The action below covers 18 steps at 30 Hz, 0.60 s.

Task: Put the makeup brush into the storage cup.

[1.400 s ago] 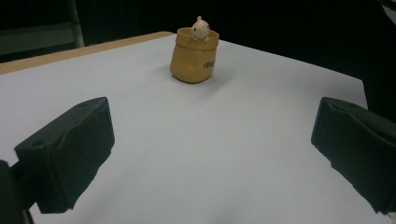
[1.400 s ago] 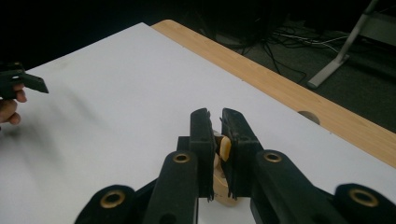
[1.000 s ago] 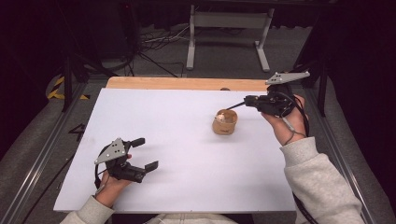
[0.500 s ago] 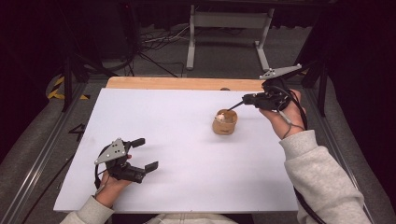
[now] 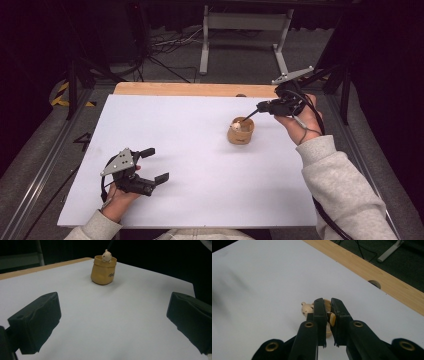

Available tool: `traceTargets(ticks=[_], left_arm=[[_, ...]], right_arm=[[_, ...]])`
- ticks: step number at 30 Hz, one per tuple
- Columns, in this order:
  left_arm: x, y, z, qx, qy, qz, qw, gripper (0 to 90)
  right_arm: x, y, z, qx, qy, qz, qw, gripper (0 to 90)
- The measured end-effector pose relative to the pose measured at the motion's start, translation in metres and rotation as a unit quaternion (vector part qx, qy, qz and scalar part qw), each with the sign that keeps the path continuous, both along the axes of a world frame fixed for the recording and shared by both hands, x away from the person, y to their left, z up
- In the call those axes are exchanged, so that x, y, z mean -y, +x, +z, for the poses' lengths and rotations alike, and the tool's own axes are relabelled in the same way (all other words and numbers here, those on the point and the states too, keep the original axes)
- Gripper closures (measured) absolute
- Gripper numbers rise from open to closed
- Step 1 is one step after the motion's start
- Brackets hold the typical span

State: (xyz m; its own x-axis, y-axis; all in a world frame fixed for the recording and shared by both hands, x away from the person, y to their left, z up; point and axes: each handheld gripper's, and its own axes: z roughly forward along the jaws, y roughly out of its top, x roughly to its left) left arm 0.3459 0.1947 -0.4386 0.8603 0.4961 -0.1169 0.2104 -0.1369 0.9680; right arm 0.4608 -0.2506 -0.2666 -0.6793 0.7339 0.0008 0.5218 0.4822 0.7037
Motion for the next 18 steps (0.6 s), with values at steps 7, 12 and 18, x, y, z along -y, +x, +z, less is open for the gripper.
traceTargets(ticks=[7,12,18], left_arm=[[0.000,0.000,0.000,-0.001,0.000,0.000,1.0000,0.2],[0.000,0.000,0.000,-0.002,0.001,-0.001,1.0000,0.2],[0.000,0.000,0.000,-0.001,0.000,0.000,1.0000,0.2]], right_arm=[[0.002,0.008,-0.009,-0.014,0.000,-0.005,0.9999,83.3],[0.004,0.012,-0.013,-0.022,0.000,-0.008,0.9997,83.3],[0.005,0.017,-0.021,-0.030,-0.002,-0.011,0.9995,83.2]])
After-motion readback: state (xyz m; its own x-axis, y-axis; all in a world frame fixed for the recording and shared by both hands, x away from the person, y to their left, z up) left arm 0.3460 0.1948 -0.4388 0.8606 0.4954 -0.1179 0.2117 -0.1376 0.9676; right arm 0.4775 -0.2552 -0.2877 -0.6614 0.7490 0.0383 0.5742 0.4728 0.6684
